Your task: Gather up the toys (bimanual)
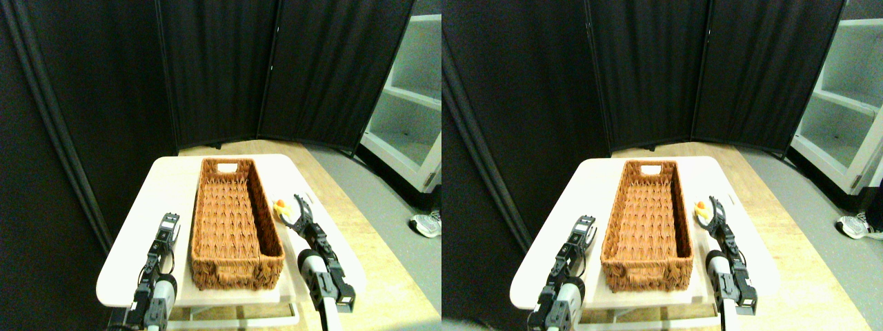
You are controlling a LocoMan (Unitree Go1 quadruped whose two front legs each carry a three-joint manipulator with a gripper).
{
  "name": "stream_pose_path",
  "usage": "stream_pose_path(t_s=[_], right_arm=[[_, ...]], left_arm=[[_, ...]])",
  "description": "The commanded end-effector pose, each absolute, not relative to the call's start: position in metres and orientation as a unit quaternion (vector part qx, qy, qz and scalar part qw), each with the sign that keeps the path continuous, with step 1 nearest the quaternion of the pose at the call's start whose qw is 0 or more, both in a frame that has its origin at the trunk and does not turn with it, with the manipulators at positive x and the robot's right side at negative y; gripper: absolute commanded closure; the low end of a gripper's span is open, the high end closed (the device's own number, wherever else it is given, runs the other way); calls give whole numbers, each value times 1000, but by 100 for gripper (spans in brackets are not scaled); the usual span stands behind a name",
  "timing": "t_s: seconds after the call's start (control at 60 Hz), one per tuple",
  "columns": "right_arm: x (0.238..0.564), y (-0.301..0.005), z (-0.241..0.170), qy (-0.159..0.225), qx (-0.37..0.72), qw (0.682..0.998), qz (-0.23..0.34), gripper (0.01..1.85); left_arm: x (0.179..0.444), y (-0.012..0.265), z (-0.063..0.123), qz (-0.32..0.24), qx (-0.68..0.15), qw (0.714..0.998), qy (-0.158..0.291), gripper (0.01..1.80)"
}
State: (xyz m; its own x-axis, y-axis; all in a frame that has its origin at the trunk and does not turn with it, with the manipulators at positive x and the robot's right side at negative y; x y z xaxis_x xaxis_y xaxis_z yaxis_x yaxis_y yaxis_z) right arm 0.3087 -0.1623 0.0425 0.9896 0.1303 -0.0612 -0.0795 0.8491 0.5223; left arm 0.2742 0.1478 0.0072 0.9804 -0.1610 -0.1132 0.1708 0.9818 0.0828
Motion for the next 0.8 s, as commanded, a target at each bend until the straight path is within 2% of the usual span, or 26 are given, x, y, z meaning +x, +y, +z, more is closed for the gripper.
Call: stream_pose_path(t_s=[0.017,0.083,0.233,0.267,0.333,0.417,0.5,0.6,0.65,0.8], right_arm=[[323,-164,39,69,337,938,46,124],[327,-164,37,79,386,918,47,123],[334,-164,33,100,415,904,25,128],[337,-163,31,115,446,888,15,125],[340,-164,28,115,476,872,2,123],[344,-165,25,113,477,871,6,126],[345,-164,21,119,502,856,-6,132],[348,-163,17,125,515,848,-8,131],[351,-163,13,131,536,833,-30,128],[358,-164,2,133,584,800,-42,131]], left_arm=[[277,148,14,-91,49,994,26,168],[278,149,14,-95,52,994,24,168],[281,153,16,-96,33,994,35,169],[284,155,16,-107,24,993,40,170],[285,157,17,-111,20,993,45,169],[286,157,16,-106,13,993,46,166],[286,158,14,-98,5,994,43,167],[286,158,13,-98,8,994,41,169],[286,158,13,-95,7,995,41,168],[285,158,13,-88,0,996,33,167]])
